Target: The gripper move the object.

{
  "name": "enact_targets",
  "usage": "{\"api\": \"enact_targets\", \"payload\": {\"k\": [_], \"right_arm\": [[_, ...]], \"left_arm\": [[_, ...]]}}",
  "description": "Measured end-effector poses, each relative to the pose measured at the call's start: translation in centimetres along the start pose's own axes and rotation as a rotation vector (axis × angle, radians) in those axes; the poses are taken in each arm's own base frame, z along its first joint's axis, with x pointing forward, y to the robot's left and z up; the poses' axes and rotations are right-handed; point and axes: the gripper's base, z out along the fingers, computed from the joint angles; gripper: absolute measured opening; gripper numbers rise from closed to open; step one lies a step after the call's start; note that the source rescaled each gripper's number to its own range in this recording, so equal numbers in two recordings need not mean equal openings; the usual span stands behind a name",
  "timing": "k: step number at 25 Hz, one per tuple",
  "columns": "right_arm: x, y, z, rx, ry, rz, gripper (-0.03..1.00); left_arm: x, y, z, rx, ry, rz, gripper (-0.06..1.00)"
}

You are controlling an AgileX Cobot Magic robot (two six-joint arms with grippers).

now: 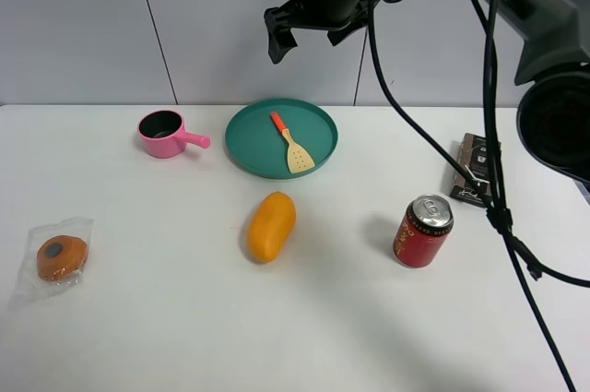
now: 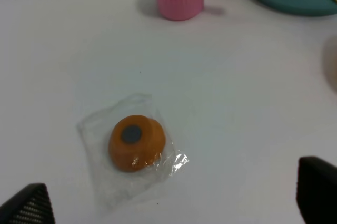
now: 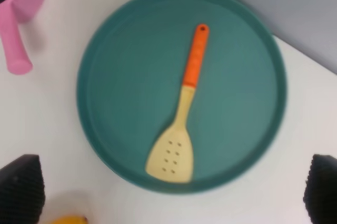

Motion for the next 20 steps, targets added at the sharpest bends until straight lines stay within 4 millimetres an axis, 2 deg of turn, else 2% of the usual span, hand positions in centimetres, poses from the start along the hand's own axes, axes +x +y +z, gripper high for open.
{"api": "enact_targets", "payload": {"k": [3,8,9,14,20], "right_arm": [[1.3,0.0,-1.0,0.025,0.047,-0.003,1.00],[4.6,-0.5,-2.9,0.048,0.148,0.025,1.00],[5.3,-1.1,-3.3,0.057,0.166,0.042,1.00],[9.4,-4.8,-8.1,0.177,0.194,0.159,1.00],[15.6,-9.0,-13.2,0.303,0.227,0.309,1.00]], "left_arm": [[0.0,0.0,0.0,0.000,0.000,0.000,1.00],[0.0,0.0,0.0,0.000,0.000,0.000,1.00],[0.0,0.0,0.0,0.000,0.000,0.000,1.00],[0.0,0.0,0.0,0.000,0.000,0.000,1.00],[0.0,0.0,0.0,0.000,0.000,0.000,1.00]]}}
